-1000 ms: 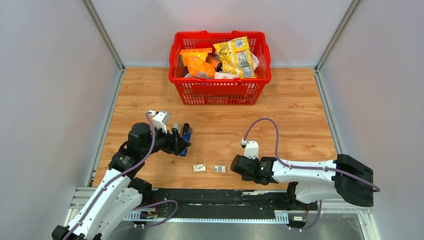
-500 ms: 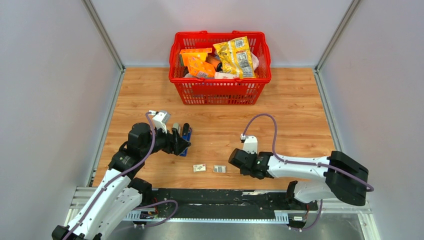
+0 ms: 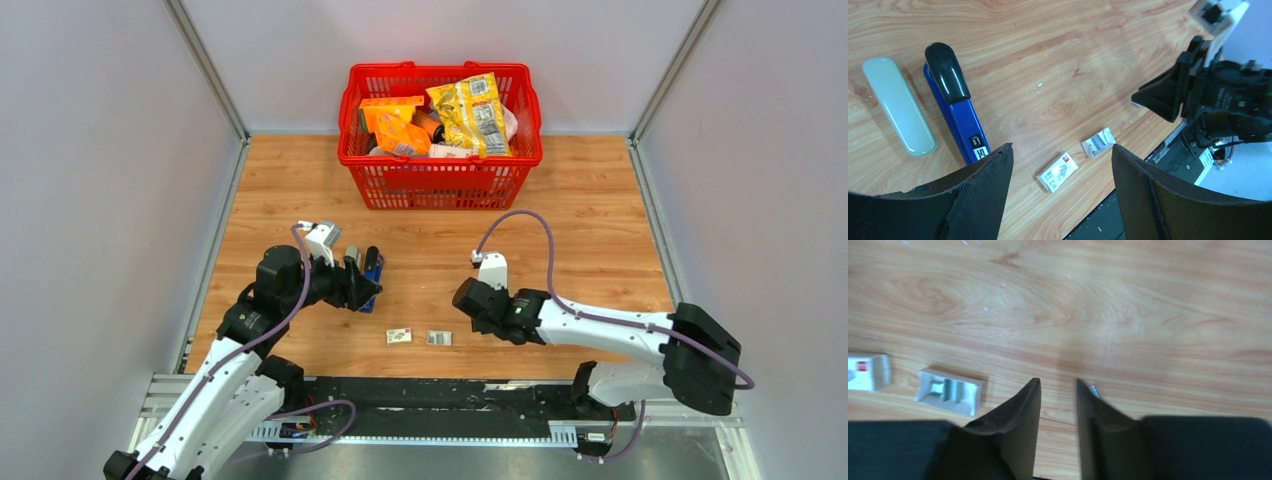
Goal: Unload the staples from the stapler
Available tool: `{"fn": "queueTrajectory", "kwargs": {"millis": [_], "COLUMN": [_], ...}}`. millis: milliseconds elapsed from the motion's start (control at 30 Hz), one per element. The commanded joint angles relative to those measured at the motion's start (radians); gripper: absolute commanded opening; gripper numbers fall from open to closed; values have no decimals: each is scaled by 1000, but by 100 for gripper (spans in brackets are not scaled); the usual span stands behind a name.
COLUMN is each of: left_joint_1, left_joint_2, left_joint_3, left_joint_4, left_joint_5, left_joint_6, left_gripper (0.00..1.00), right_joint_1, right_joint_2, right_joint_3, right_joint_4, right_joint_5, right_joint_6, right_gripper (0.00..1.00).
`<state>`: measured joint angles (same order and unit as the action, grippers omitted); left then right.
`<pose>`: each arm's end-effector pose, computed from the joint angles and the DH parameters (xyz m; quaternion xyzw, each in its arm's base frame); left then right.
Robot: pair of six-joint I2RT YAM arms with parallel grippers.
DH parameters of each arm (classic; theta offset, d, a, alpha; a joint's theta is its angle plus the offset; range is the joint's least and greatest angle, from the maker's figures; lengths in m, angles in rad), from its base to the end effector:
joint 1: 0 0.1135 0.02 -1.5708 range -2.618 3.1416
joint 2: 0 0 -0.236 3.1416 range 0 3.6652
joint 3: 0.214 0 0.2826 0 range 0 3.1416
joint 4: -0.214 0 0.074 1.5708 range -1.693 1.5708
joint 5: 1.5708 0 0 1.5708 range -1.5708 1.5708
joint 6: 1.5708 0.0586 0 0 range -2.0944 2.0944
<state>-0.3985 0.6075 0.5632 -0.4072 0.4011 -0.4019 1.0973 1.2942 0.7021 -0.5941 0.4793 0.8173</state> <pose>0.1938 -0.1064 0.2401 0.1044 0.8306 -0.3582 0.4134 0.1451 0.2239 0.1194 -0.0881 0.9505 0.0177 0.2974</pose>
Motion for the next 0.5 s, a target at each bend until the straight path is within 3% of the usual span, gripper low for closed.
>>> {"fn": "queueTrajectory", "kwargs": {"millis": [0,267,467], "left_joint_1": [4,4,6], "left_joint_2": [-11,-11,-2], "left_joint_3": [3,0,-2], "left_joint_4": [28,34,41], "left_joint_5": [13,21,25], "left_joint_6": [5,5,6], "left_gripper": [79,79,79], "right_joint_1": [-17,-62,-85], "right_joint_2": [-111,-226,-286], "right_joint_3": [76,-27,-128], "right_joint_4": [-87,-104,-32], "right_joint_5": [50,-76,-186], "right_joint_6": [-102,-184,-188], "right_gripper": [41,63,66]}}
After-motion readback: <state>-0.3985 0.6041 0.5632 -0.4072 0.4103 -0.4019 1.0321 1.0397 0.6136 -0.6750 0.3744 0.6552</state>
